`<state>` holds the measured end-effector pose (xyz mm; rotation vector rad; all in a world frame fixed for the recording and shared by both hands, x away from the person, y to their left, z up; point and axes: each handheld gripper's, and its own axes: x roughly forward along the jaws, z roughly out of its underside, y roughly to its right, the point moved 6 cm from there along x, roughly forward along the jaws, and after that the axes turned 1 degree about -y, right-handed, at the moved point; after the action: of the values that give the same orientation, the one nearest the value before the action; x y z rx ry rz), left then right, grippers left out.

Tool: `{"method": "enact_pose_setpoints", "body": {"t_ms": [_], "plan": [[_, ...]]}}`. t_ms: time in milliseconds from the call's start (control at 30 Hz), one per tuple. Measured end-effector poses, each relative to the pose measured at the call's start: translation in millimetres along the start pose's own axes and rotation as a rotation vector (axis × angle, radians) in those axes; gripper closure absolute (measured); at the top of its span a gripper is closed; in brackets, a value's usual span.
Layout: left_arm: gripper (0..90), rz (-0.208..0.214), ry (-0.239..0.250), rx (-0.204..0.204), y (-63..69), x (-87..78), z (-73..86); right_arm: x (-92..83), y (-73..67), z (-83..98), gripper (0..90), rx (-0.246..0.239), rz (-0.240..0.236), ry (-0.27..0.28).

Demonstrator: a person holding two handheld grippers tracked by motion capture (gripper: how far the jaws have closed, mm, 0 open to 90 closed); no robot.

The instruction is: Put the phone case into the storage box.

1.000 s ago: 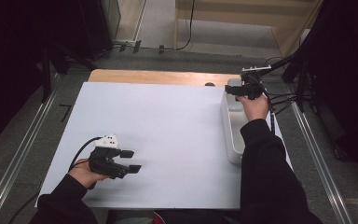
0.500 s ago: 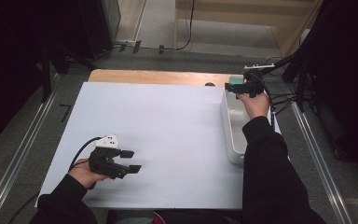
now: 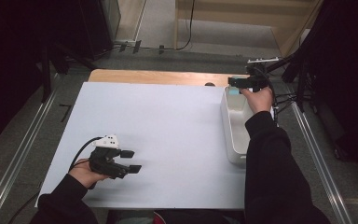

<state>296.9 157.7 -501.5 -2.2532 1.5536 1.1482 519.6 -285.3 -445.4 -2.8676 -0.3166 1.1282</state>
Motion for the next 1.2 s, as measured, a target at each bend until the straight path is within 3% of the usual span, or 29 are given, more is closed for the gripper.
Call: {"method": "enact_pose_setpoints", "body": {"t_ms": [433, 567, 933, 1200], "plan": [[31.2, 0.003, 0.007, -0.002, 0.2, -0.3, -0.3, -19.5, -12.7, -21.1, 0.2, -0.022, -0.031, 0.031], [31.2, 0.003, 0.004, -0.001, 0.3, -0.9, -0.4, -25.4, -22.0, -24.4, 0.3, -0.038, -0.062, 0.040], [31.2, 0.002, 0.011, -0.007, 0.2, -0.6, -0.5, -33.7, -53.8, -20.0, 0.4, -0.099, -0.180, -0.004], [31.2, 0.002, 0.011, -0.008, 0.0, -0.8, -0.7, -39.6, -78.5, -10.2, 0.4, -0.168, -0.241, -0.014]]}}
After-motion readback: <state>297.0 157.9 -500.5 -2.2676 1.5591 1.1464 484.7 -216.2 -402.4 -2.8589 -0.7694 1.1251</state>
